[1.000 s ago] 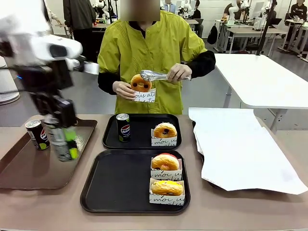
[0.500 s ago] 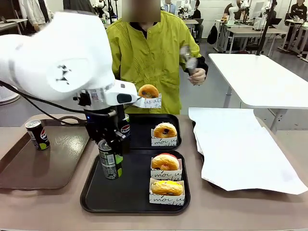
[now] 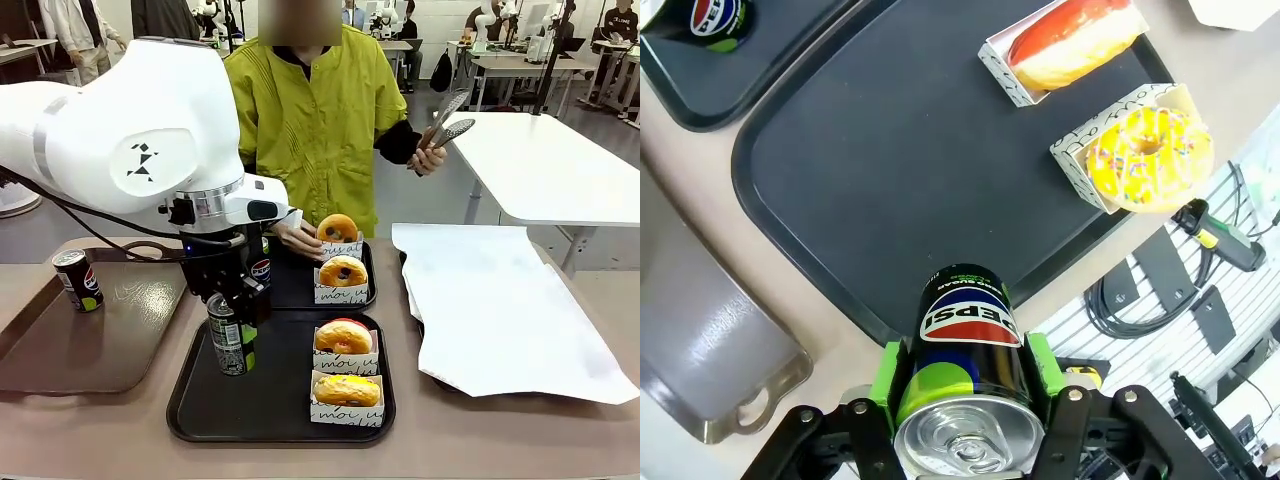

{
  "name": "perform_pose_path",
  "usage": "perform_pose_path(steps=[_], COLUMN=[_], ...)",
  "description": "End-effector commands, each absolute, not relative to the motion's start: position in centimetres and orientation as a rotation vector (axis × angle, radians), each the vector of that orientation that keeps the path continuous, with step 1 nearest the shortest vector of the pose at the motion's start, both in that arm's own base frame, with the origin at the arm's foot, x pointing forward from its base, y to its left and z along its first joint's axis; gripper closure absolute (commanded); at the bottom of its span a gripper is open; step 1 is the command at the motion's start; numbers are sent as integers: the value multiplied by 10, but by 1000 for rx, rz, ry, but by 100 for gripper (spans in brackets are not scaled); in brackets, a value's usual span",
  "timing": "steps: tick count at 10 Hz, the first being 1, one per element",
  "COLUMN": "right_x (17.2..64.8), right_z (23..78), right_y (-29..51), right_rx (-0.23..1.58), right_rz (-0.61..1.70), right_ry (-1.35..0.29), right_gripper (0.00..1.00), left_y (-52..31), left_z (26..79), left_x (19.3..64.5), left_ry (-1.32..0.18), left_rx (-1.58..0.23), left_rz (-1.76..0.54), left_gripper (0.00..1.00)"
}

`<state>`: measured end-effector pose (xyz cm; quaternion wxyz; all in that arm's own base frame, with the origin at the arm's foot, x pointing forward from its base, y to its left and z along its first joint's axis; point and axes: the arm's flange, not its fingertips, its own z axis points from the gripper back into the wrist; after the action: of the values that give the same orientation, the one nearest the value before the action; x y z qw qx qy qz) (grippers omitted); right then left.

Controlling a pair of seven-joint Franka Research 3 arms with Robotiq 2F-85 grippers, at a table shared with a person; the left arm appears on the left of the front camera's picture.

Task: Set up donuts and drinks on trays.
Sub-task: Pick up one Pepsi coke from the Handle tray and place it on the Flat Tray without a Pepsi coke.

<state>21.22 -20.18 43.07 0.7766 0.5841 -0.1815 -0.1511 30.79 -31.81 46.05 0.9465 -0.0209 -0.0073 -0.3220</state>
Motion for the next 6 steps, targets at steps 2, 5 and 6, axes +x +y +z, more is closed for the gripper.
perform_pose_path(steps=[2,5,6], right_x=[212,212,212], right_z=[431,431,431], right_y=[-202,-202,-202], right_rx=[1269,1269,1269], right_rz=[-322,-322,-322], right_ry=[-396,-396,-396], right_gripper=[0,0,0], left_y=[-318,-321,-323], left_z=[460,430,423], left_x=[308,344,354], left_ry=[-15,-110,-130], left_rx=[-43,-41,-23], left_rz=[-656,-585,-568], left_gripper=[41,41,41])
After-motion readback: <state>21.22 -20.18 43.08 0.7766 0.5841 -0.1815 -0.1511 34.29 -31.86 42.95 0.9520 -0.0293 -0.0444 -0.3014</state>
